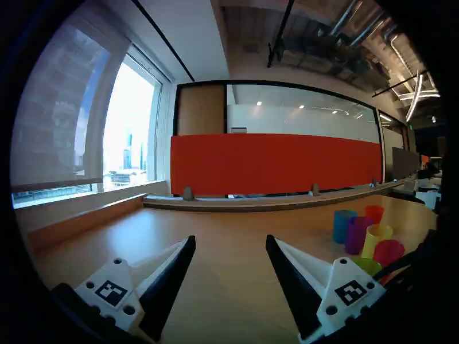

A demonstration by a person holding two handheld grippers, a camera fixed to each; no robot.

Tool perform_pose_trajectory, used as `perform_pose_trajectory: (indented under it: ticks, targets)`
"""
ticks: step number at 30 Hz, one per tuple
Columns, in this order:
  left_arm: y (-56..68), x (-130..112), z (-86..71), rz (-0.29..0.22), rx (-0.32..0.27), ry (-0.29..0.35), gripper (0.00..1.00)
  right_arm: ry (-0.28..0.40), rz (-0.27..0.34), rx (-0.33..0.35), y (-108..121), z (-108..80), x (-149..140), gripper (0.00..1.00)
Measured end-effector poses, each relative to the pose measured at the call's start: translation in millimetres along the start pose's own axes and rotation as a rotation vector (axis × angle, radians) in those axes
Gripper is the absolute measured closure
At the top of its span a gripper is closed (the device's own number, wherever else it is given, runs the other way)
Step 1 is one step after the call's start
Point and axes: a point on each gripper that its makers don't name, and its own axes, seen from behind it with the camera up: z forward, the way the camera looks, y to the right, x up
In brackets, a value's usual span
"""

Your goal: Pour water

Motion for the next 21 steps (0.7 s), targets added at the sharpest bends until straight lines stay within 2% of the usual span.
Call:
perform_pose_trajectory:
  ticks: [8,11,21]
  targets:
    - [3.2,3,-0.3,-0.001,-0.010,-0.003,0.10,-0.001,0.001,-0.015,5,3.5,1,0.00]
    - [6.1,8,0.2,0.004,-0.021,-0.004,0.09,0.008,0.007,-0.016,8,3.5,10,0.00]
    - [21.4,50,1.5,-0.006,-0.096,0.025,0.09,0.032,-0.044,-0.002,5,1.9,46,0.00]
